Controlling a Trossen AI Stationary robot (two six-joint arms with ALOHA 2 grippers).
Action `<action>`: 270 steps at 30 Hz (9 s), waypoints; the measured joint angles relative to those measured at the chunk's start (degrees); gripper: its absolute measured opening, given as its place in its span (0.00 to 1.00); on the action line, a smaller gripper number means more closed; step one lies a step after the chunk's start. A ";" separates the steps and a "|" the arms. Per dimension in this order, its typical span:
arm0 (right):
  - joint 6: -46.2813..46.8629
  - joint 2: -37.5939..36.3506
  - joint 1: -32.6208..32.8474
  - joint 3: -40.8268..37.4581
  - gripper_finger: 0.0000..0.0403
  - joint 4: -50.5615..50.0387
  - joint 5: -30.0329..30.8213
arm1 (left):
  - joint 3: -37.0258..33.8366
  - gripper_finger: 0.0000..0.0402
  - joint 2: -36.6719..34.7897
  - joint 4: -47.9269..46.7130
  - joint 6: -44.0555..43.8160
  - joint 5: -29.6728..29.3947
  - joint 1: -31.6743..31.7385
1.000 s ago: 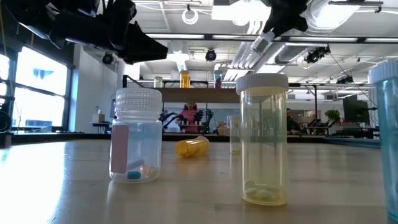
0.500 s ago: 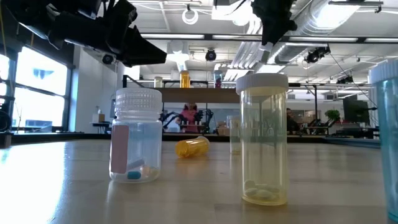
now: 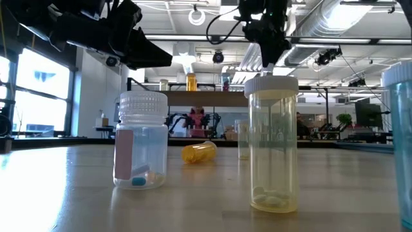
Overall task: Pick and place medicine bottles onto shelf by color
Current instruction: Put the top transparent pill bottle on the shelf aligned with the transparent pill bottle, then put the top yellow pill bottle on the shelf aligned with the yellow pill bottle on the shelf
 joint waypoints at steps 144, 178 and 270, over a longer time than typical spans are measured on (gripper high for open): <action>2.33 -5.28 23.64 -15.86 0.50 9.45 4.31 | 0.00 0.57 -0.02 -5.14 -5.88 8.48 -0.09; 24.02 -16.69 44.87 -64.48 0.50 66.87 14.87 | 0.00 0.57 -0.02 -5.09 -5.85 7.75 -0.09; 14.39 9.46 42.43 -61.31 0.22 119.84 27.05 | 5.94 0.57 0.00 -21.33 0.05 11.74 -0.04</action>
